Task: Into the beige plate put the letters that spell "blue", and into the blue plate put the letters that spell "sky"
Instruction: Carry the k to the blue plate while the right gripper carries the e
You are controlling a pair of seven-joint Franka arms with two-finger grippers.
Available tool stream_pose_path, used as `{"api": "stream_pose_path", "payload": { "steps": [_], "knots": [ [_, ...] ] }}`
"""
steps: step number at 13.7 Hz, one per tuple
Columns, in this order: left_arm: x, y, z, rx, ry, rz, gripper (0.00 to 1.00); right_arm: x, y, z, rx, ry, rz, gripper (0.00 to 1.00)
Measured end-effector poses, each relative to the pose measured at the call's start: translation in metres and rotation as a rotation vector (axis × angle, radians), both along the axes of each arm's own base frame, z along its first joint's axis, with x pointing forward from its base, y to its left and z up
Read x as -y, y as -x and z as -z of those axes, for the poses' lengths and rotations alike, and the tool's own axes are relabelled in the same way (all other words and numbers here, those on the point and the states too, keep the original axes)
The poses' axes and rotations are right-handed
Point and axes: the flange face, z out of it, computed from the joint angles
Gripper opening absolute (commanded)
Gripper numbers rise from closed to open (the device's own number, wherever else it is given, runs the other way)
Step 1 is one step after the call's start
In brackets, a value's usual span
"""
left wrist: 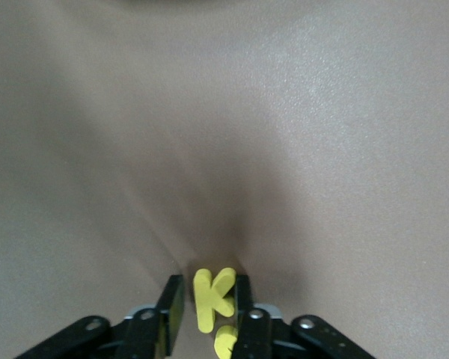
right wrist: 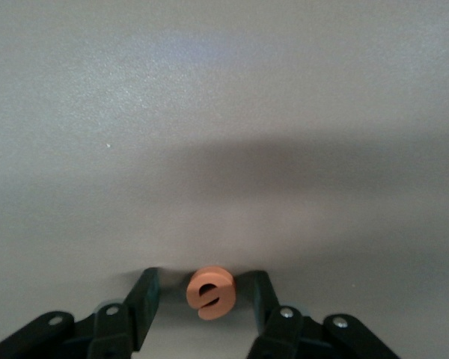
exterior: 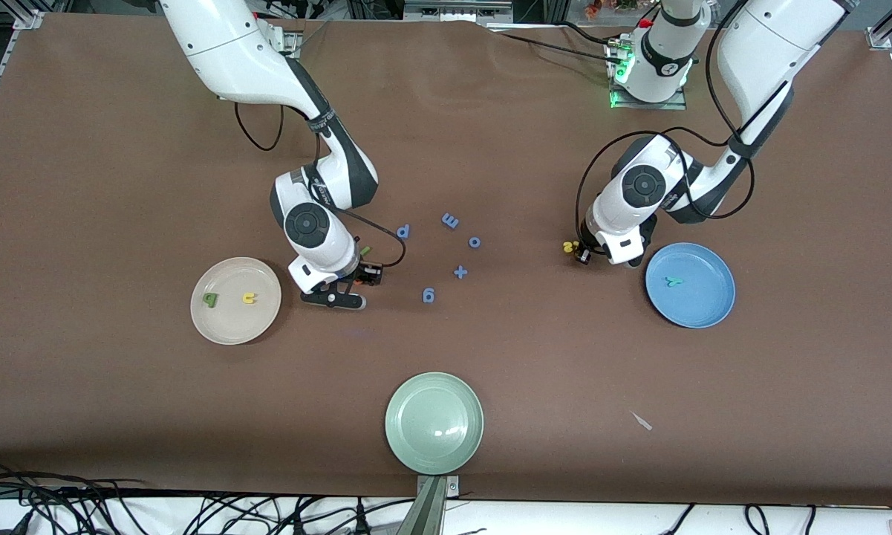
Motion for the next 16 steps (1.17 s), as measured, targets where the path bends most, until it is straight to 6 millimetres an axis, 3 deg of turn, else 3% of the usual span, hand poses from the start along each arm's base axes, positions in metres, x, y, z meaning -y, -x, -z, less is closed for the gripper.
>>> {"api": "stream_pose_path", "payload": {
  "steps": [2,3,6,8,10,12,14,16],
  "knots": [
    [-0.002,-0.002,-0.001,0.002,0.0,-0.005,0.11,0.001,0.0,0.0,-0.001,0.001,0.001,0.19],
    [-0.003,-0.004,-0.002,0.005,0.001,-0.009,0.1,0.002,-0.001,0.0,0.0,0.002,0.002,0.12],
    [-0.013,-0.025,-0.017,0.024,-0.01,-0.034,0.08,0.004,-0.004,-0.006,0.007,0.001,0.0,0.11],
    [-0.034,-0.05,-0.04,0.017,-0.022,-0.053,0.08,0.018,-0.009,-0.008,-0.006,0.02,-0.012,0.11],
    [-0.074,-0.075,-0.063,-0.005,-0.011,-0.042,0.08,0.049,-0.023,-0.023,-0.033,0.051,-0.056,0.11],
    [-0.124,-0.091,-0.075,-0.015,-0.01,-0.029,0.08,0.097,-0.041,-0.047,-0.066,0.064,-0.126,0.11],
    [-0.164,-0.095,-0.075,-0.018,-0.003,-0.001,0.09,0.151,-0.054,-0.066,-0.094,0.054,-0.188,0.13],
    [-0.193,-0.094,-0.072,-0.028,0.007,0.037,0.1,0.193,-0.061,-0.069,-0.116,0.042,-0.231,0.19]
  ]
}}
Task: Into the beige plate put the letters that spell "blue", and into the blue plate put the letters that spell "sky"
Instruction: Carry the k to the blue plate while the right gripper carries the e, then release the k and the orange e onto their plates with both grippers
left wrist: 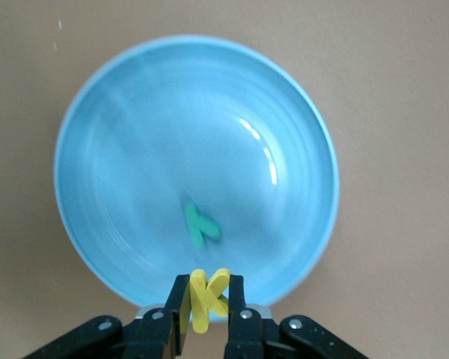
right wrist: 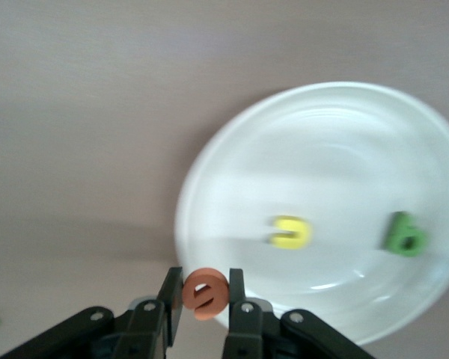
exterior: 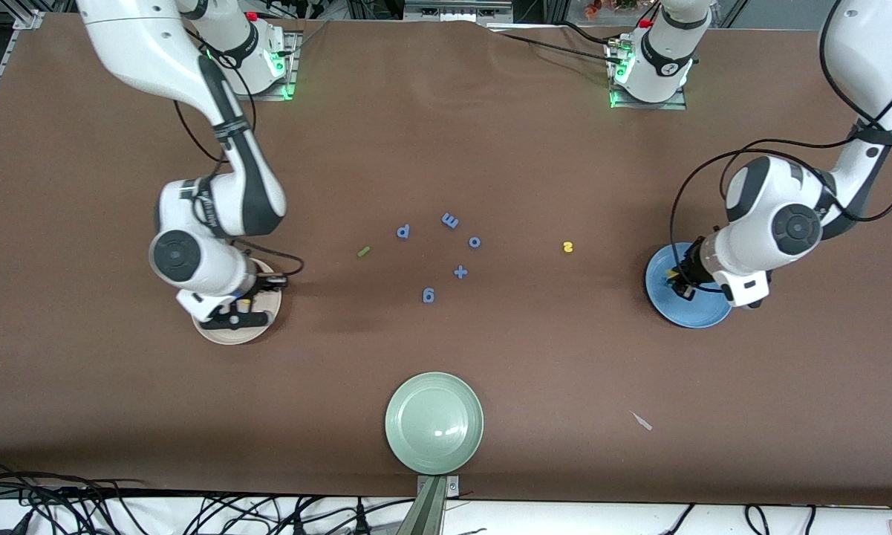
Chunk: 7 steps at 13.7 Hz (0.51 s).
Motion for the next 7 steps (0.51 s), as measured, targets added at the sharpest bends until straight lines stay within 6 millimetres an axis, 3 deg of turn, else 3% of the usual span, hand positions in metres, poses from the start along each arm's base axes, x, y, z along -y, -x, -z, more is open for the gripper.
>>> {"api": "stream_pose_path", "payload": {
  "steps": [1,3,5,6,7],
  "knots": [
    [-0.01,0.003,0.004,-0.007,0.003,0.015,0.11,0.013,0.0,0.003,-0.009,-0.002,-0.005,0.29],
    [-0.017,0.01,0.013,-0.022,-0.014,0.058,0.14,0.018,0.003,0.009,-0.022,-0.002,-0.007,0.48],
    [-0.02,0.019,0.024,-0.039,-0.042,0.092,0.15,0.011,0.005,0.01,-0.026,-0.009,-0.01,0.5],
    [-0.021,0.024,0.028,-0.05,-0.047,0.101,0.22,0.007,0.006,0.011,-0.028,-0.025,0.007,0.5],
    [-0.021,0.028,0.033,-0.06,-0.047,0.107,0.4,0.002,0.006,0.01,-0.029,-0.044,0.03,0.5]
  ]
}}
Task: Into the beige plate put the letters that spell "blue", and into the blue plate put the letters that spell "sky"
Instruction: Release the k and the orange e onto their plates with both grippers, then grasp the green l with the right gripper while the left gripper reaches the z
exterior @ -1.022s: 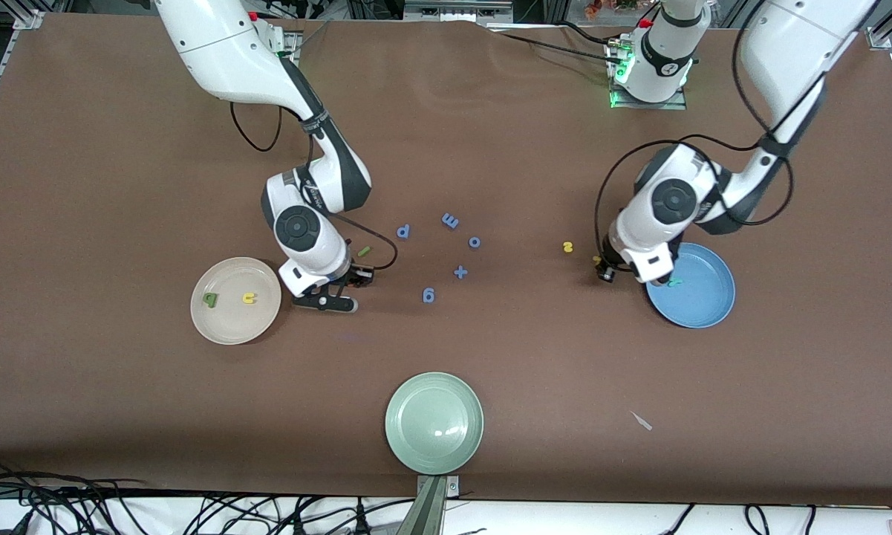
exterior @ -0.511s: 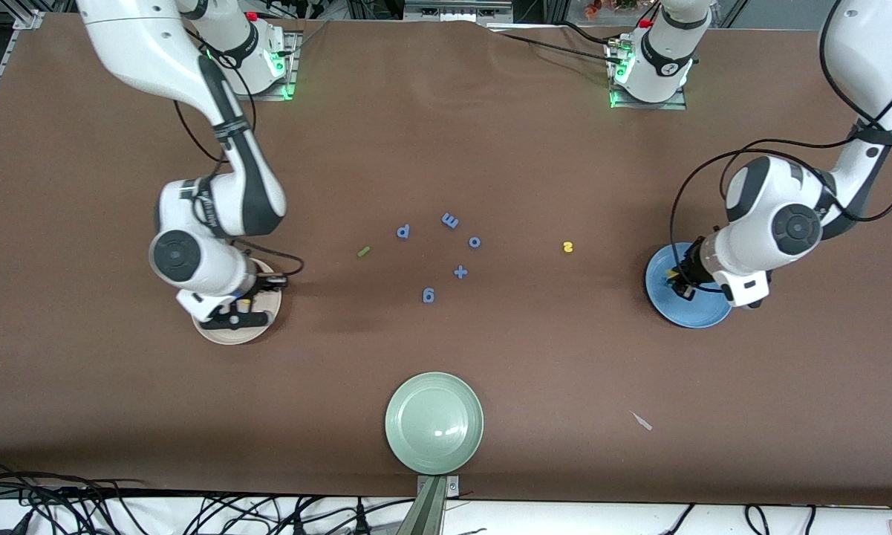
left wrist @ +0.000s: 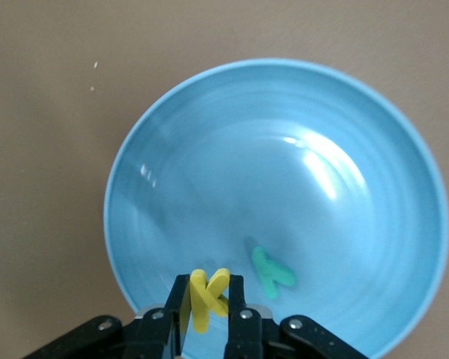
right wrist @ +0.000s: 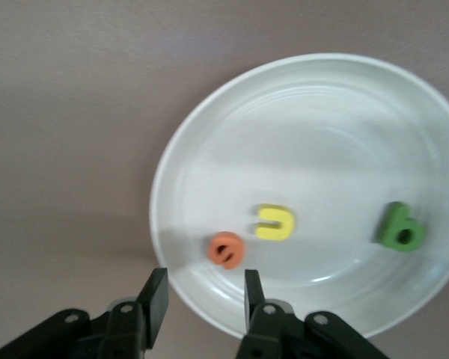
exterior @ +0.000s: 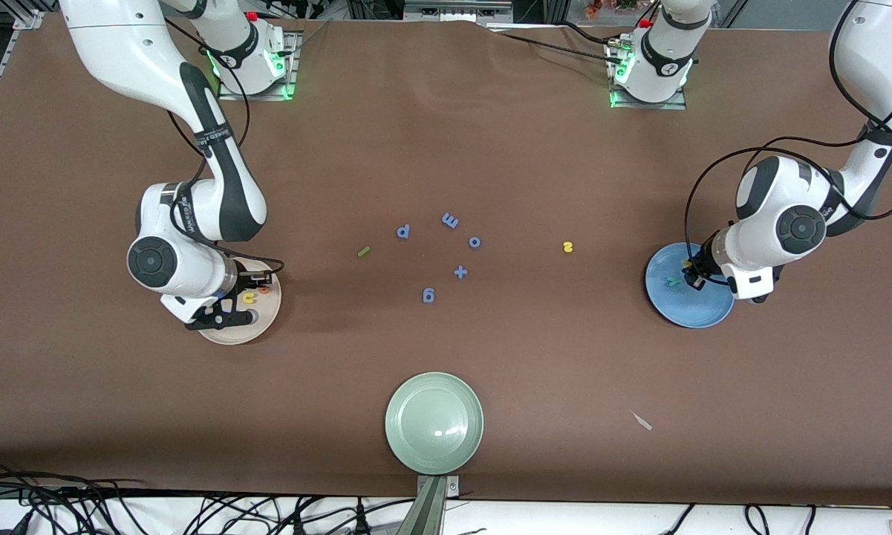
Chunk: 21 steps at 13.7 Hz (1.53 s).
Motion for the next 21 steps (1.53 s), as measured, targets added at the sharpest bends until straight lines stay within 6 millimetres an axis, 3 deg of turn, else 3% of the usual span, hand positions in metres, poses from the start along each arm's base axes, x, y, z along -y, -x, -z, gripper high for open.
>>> {"api": "stream_pose_path", "payload": {
  "steps": [3,7,11,13,16,18,21],
  "knots": [
    [0.005,0.006,0.007,-0.017,0.006,0.012,0.46,-0.028,0.005,-0.001,-0.006,-0.014,0.078,0.51],
    [0.016,0.004,0.002,-0.007,0.014,0.016,0.47,-0.096,0.026,0.0,-0.025,-0.001,0.255,0.53],
    [0.084,0.004,-0.022,0.029,0.042,-0.022,0.47,-0.171,0.055,0.013,0.005,0.034,0.427,0.53],
    [0.123,0.013,-0.029,0.032,0.053,-0.015,0.47,-0.194,0.07,0.03,0.021,0.044,0.472,0.53],
    [0.174,0.031,-0.026,0.029,0.043,-0.066,0.47,-0.194,0.085,0.056,0.034,0.057,0.516,0.53],
    [0.209,0.044,-0.02,0.051,0.066,-0.119,0.47,-0.193,0.088,0.06,0.039,0.06,0.547,0.52],
    [0.232,0.052,-0.015,0.08,0.069,-0.128,0.46,-0.196,0.09,0.059,0.038,0.065,0.576,0.52]
  ]
}}
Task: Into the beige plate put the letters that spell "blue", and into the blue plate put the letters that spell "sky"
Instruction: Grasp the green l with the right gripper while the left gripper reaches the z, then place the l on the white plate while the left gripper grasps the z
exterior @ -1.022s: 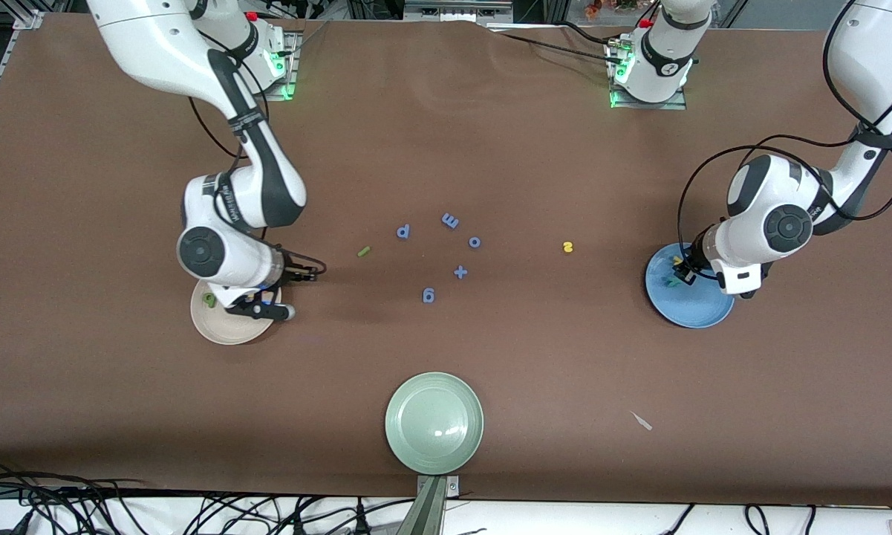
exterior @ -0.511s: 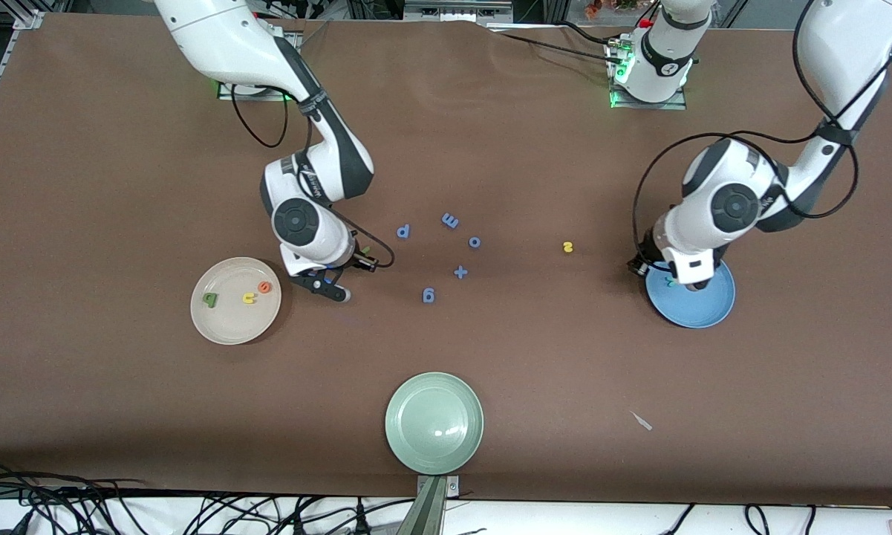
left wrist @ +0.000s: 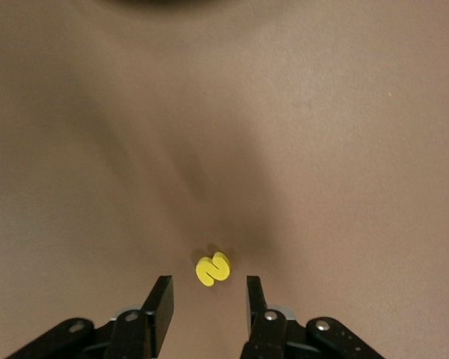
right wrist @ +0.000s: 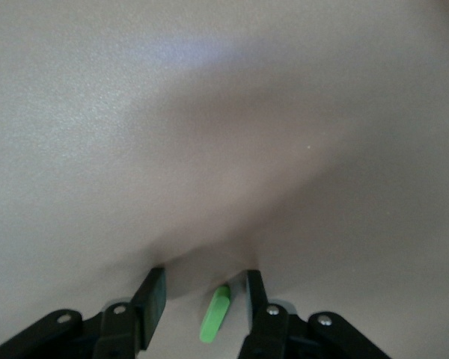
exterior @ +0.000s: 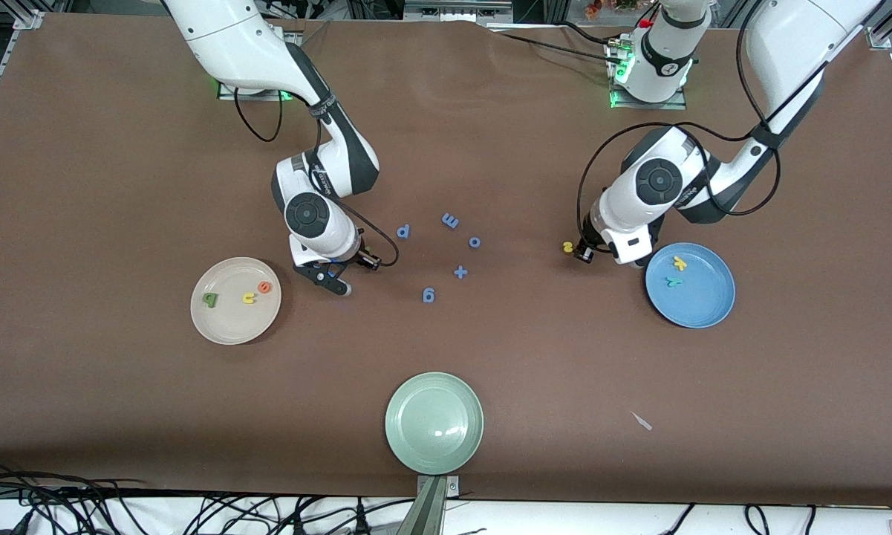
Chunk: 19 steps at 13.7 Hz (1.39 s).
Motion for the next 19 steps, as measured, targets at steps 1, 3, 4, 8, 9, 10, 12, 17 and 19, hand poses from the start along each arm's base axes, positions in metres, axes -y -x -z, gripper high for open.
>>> {"api": "stream_pose_path", "payload": {
  "steps": [1,3,4,8,9,10,12,17,19],
  "knots": [
    [0.006,0.004,0.005,0.017,-0.022,0.046,0.46,-0.002,0.001,0.0,0.0,0.001,0.006,0.5],
    [0.014,0.012,0.024,0.044,-0.064,0.149,0.43,-0.007,0.004,0.0,-0.001,0.003,0.005,0.33],
    [0.016,0.015,0.033,0.049,-0.07,0.187,0.43,-0.008,0.005,0.0,0.0,0.003,0.003,0.25],
    [0.017,0.018,0.044,0.045,-0.051,0.32,0.43,-0.01,0.008,-0.003,0.001,0.002,0.002,0.08],
    [0.017,0.017,0.044,0.046,-0.048,0.354,0.43,-0.009,0.008,-0.003,0.0,0.003,0.001,0.07],
    [0.017,0.017,0.044,0.048,-0.045,0.385,0.43,-0.007,0.007,-0.003,0.0,0.005,-0.006,0.07],
    [0.017,0.017,0.043,0.05,-0.042,0.416,0.42,0.013,-0.003,-0.01,-0.015,0.023,-0.046,0.07],
    [0.017,0.016,0.043,0.053,-0.035,0.493,0.42,0.107,-0.064,-0.078,-0.065,0.054,-0.233,0.07],
    [0.016,0.015,0.043,0.054,-0.031,0.532,0.42,0.148,-0.08,-0.088,-0.063,0.055,-0.305,0.07]
  ]
}}
